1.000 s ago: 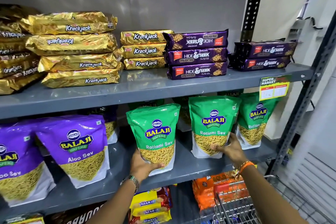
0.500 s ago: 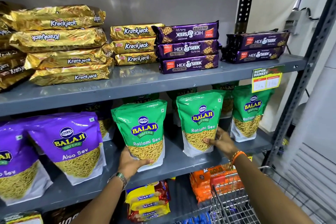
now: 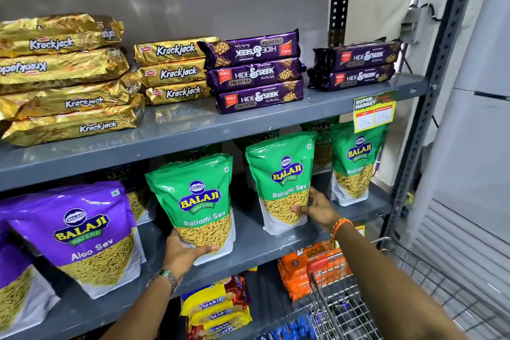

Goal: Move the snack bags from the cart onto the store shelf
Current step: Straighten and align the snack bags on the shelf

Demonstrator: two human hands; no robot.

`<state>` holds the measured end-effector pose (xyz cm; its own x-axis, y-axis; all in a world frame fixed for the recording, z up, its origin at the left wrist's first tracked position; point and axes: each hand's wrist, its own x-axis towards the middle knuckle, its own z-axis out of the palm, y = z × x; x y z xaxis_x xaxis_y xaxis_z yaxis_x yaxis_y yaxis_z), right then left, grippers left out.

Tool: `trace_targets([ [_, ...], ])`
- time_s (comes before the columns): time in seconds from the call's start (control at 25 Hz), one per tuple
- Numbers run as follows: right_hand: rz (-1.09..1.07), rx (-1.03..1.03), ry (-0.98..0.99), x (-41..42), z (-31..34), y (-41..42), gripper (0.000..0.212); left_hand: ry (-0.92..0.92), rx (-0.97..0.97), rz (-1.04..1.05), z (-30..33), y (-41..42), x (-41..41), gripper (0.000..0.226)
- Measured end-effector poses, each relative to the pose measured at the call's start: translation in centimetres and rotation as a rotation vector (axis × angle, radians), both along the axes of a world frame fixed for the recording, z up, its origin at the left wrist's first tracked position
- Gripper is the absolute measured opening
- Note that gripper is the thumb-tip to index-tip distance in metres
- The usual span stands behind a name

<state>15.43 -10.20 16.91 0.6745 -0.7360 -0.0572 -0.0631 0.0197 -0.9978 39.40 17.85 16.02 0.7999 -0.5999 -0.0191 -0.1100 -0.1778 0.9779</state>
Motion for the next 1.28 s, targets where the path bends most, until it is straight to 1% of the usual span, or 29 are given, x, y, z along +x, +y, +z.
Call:
trace_targets([
  [0.2, -0.004, -0.009, -0.018, 0.0, 0.0, 0.1, 0.065, -0.001, -0.031, 0.002, -0.6, -0.5, 0.5, 0.087],
  [0.36, -0.005, -0.016, -0.012, 0.0, -0.1, 0.0, 0.064, 0.011, -0.039, 0.002, -0.6, -0.5, 0.5, 0.086],
  [0.52, -0.031, -0.018, 0.002, -0.1, -0.3, 0.1, 0.064, 0.015, -0.034, -0.016, -0.4, -0.6, 0.4, 0.088],
  [0.6, -0.043, -0.028, 0.036, -0.2, 0.0, 0.2, 0.068, 0.003, -0.034, -0.026, 0.2, -0.3, 0.0, 0.092],
  [0.68, -0.114, -0.019, 0.027, -0.5, 0.4, 0.9, 0.078, -0.015, -0.075, -0.032, 0.8, 0.6, -0.2, 0.097],
  [0.72, -0.205, -0.01, 0.004, -0.5, 0.7, 1.6, 0.081, -0.014, -0.109, -0.007, 1.1, 1.6, -0.1, 0.099],
  [0.76, -0.324, -0.011, -0.054, -0.5, 0.8, 2.6, 0.079, -0.009, -0.146, 0.043, 1.6, 2.8, -0.2, 0.096],
  [0.8, -0.465, -0.023, -0.116, -0.4, 1.1, 4.3, 0.068, -0.011, -0.195, 0.122, 2.0, 4.4, -0.1, 0.086],
  [0.84, -0.572, -0.031, -0.206, -0.2, 1.3, 6.6, 0.054, -0.022, -0.256, 0.228, 2.3, 6.3, 0.2, 0.072],
  [0.88, -0.627, -0.033, -0.28, 0.1, 1.6, 9.5, 0.045, -0.034, -0.323, 0.339, 2.6, 8.3, 0.5, 0.055],
  [0.92, -0.622, -0.037, -0.328, 1.1, 1.8, 12.9, 0.042, -0.039, -0.381, 0.459, 2.6, 10.6, 1.2, 0.042],
  [0.96, -0.569, -0.061, -0.354, 2.7, 2.0, 16.6, 0.041, -0.047, -0.43, 0.58, 2.6, 12.9, 2.1, 0.035],
  [1.0, -0.487, -0.081, -0.368, 4.5, 1.8, 20.1, 0.038, -0.04, -0.455, 0.68, 2.4, 14.8, 3.1, 0.035],
  [1.08, -0.27, -0.091, -0.372, 9.1, 1.7, 26.3, 0.035, 0.007, -0.437, 0.764, 1.7, 17.5, 5.1, 0.031],
  [1.16, -0.048, -0.07, -0.331, 14.5, 2.0, 30.4, 0.04, 0.08, -0.347, 0.734, 1.2, 18.9, 6.4, 0.024],
  [1.2, 0.051, -0.034, -0.283, 17.2, 1.4, 31.5, 0.046, 0.115, -0.3, 0.674, 0.9, 19.4, 6.8, 0.027],
  [1.28, 0.174, 0.019, -0.195, 22.0, 0.2, 32.4, 0.06, 0.148, -0.213, 0.538, 0.5, 19.9, 7.5, 0.045],
])
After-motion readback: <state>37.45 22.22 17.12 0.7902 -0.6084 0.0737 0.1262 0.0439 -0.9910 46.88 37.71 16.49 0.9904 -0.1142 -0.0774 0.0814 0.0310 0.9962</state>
